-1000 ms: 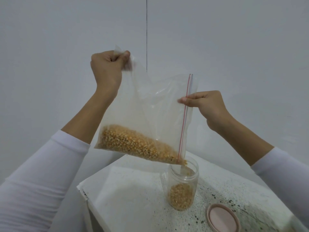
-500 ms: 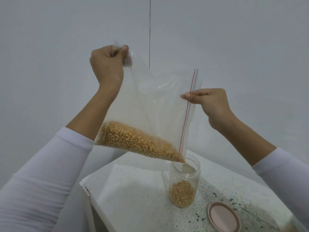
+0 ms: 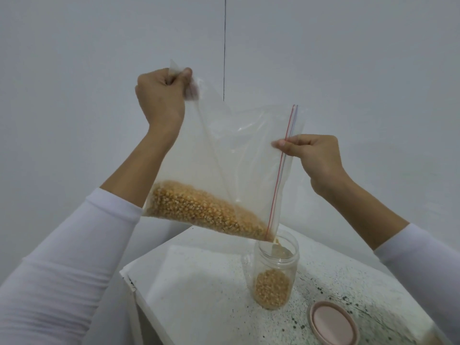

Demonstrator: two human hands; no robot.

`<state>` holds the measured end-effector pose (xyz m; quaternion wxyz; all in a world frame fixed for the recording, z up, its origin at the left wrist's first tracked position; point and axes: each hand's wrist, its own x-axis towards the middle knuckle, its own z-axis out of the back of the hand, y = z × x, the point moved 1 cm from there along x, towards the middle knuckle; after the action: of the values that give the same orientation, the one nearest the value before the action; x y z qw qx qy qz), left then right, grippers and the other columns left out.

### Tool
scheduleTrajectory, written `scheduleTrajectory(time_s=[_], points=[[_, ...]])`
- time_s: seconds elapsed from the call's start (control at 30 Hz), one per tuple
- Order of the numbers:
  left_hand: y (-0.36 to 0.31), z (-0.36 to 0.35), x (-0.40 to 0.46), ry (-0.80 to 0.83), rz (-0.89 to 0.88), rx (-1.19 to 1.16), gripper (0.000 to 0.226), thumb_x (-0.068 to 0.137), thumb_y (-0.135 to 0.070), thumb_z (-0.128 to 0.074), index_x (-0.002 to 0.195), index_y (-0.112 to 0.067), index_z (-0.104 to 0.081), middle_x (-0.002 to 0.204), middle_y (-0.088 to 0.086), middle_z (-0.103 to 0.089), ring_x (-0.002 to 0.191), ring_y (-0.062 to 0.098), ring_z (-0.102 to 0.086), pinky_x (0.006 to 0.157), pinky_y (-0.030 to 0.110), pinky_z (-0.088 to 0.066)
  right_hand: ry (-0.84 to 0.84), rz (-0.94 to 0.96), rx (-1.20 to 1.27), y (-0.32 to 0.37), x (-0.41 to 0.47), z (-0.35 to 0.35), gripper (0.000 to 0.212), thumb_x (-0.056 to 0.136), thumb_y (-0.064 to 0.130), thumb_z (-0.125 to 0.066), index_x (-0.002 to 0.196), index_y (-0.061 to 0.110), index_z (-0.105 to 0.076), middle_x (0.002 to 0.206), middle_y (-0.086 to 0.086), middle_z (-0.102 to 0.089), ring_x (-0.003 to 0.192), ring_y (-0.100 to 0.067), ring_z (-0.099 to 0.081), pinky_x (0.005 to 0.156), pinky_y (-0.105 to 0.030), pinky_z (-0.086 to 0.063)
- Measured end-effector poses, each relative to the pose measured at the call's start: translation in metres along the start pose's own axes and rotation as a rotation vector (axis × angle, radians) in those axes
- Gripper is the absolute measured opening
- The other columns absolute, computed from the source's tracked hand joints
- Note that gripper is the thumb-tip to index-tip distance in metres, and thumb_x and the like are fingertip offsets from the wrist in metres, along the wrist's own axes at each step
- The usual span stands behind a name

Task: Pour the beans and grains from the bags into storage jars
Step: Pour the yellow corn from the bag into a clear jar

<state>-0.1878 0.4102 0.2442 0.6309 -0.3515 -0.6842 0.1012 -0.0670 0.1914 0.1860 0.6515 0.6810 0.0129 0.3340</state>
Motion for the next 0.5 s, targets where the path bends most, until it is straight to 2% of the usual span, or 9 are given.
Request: scheduleTrajectory(time_s=[0.07, 0.1, 0.17, 0.3, 0.4, 0.5], points=[[-0.0011, -0.0007, -0.0006, 0.032, 0.008, 0.011, 0.046, 0.082, -0.022, -0.071, 0.049, -0.002, -0.046, 0.049, -0.005, -0.044, 0.052, 0.011, -0.044, 0.057, 0.031, -0.042, 0.043, -0.011, -0.022, -0.0009, -0.0006, -0.0012, 0.007, 0.073, 0.015, -0.079, 0.078, 0.015, -0.074, 0.083, 0.003, -0.072, 0.088, 0.0, -0.065, 0.082, -0.012, -0.039], [-0.0018, -0.0007, -0.0013, 0.017, 0.005, 0.013, 0.048, 0.082, -0.021, -0.071, 0.046, -0.01, -0.04, 0.045, -0.012, -0.037, 0.049, 0.009, -0.037, 0.056, 0.029, -0.038, 0.036, -0.01, -0.019, -0.0009, -0.0005, -0.0009, 0.009, 0.073, 0.015, -0.079, 0.08, 0.014, -0.074, 0.084, 0.003, -0.072, 0.087, 0.001, -0.064, 0.08, -0.01, -0.039], [-0.0015, -0.0002, -0.0007, -0.029, 0.008, -0.004, 0.053, 0.083, -0.018, -0.07, 0.047, -0.019, -0.03, 0.04, -0.012, -0.026, 0.05, 0.01, -0.027, 0.057, 0.028, -0.032, -0.013, 0.005, 0.003, 0.0005, 0.0005, 0.0016, 0.009, 0.073, 0.016, -0.079, 0.08, 0.013, -0.074, 0.084, 0.002, -0.072, 0.085, 0.001, -0.065, 0.076, -0.008, -0.038], [-0.0048, -0.0024, -0.0026, 0.027, 0.03, -0.023, 0.054, 0.083, -0.016, -0.071, 0.042, -0.022, -0.036, 0.035, -0.015, -0.033, 0.046, 0.005, -0.036, 0.057, 0.024, -0.037, 0.047, -0.007, -0.028, 0.0001, -0.0011, 0.0008, 0.009, 0.073, 0.014, -0.079, 0.081, 0.013, -0.074, 0.084, 0.002, -0.073, 0.09, -0.003, -0.065, 0.08, -0.009, -0.039], [-0.0077, -0.0023, -0.0032, -0.006, 0.035, -0.051, 0.058, 0.084, -0.014, -0.07, 0.04, -0.024, -0.033, 0.036, -0.015, -0.031, 0.042, 0.0, -0.033, 0.054, 0.021, -0.034, -0.023, 0.016, -0.004, 0.0006, -0.0005, 0.0026, 0.011, 0.073, 0.015, -0.079, 0.083, 0.012, -0.075, 0.086, 0.0, -0.073, 0.089, -0.004, -0.066, 0.08, -0.01, -0.039], [-0.0065, -0.0011, -0.0011, 0.086, 0.005, -0.031, 0.045, 0.084, -0.017, -0.071, 0.046, -0.01, -0.047, 0.046, -0.007, -0.044, 0.05, 0.008, -0.047, 0.058, 0.027, -0.045, 0.039, 0.001, -0.033, 0.0014, -0.002, 0.0012, 0.012, 0.073, 0.015, -0.079, 0.083, 0.011, -0.075, 0.086, 0.0, -0.073, 0.09, -0.003, -0.065, 0.08, -0.009, -0.039]])
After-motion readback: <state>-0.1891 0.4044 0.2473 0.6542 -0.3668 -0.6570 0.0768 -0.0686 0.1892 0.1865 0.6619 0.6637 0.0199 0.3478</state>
